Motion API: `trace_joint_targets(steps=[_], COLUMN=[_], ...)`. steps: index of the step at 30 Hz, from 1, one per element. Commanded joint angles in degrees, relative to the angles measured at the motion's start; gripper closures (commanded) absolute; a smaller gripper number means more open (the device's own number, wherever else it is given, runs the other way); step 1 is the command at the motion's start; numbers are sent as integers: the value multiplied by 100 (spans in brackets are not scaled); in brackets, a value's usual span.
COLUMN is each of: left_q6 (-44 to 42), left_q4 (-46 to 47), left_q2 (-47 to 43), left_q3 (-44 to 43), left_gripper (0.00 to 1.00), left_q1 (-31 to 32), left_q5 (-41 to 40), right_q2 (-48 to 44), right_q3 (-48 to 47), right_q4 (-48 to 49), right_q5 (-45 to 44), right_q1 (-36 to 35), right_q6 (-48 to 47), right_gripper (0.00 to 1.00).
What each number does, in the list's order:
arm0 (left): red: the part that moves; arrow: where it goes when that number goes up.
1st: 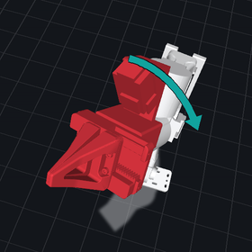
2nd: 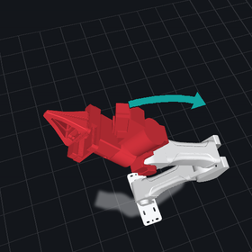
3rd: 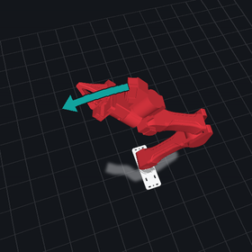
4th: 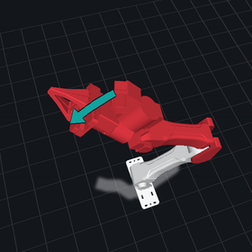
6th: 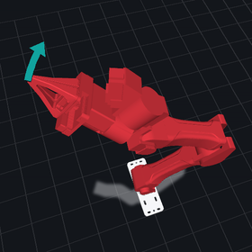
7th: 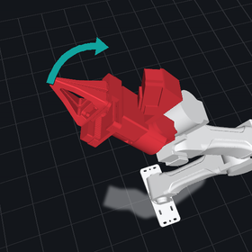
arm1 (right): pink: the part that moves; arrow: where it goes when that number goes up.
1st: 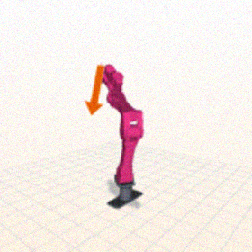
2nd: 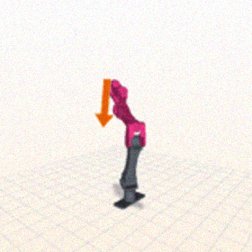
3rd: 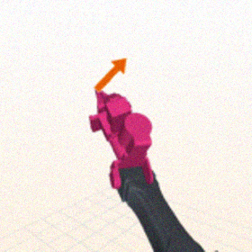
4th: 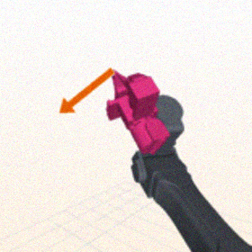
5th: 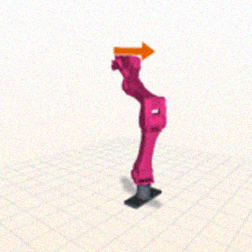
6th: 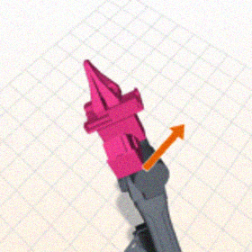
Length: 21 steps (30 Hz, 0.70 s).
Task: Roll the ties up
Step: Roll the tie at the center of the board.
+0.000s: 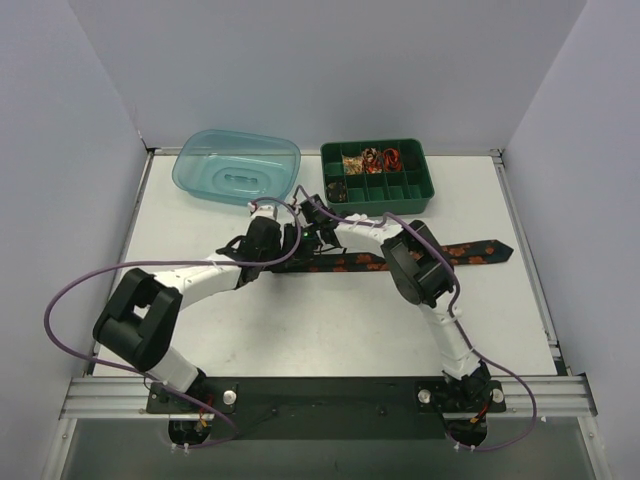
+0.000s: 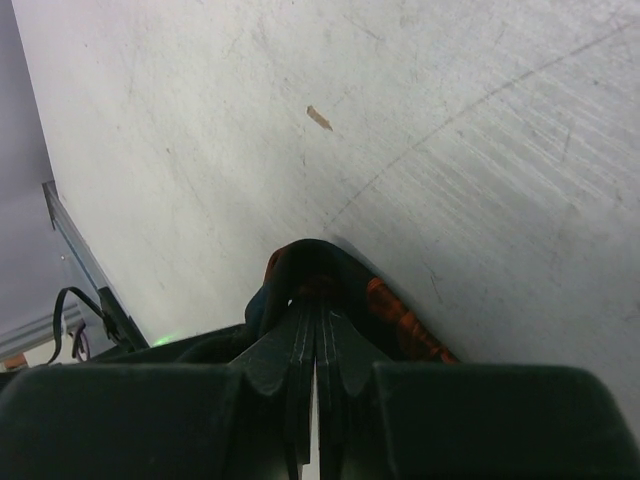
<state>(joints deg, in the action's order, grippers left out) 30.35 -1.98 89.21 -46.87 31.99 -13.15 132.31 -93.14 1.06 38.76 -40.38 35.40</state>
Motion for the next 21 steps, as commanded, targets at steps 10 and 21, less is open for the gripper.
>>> trace_joint_targets(steps=[10,21], left_q6=[-3,138], left_q4=[-514,-128], left_q2=[413,773], left_q3=[-612,-666], left_gripper=[100,99], left_q1=[88,141], left_q5=[-259,172], right_q2=[-1383,-1533], right_q3=[709,1193], right_q4=[-563,-528], right_q5=[70,52], right_q1=[294,689], right_q6=[-428,-525], right_gripper=[100,100])
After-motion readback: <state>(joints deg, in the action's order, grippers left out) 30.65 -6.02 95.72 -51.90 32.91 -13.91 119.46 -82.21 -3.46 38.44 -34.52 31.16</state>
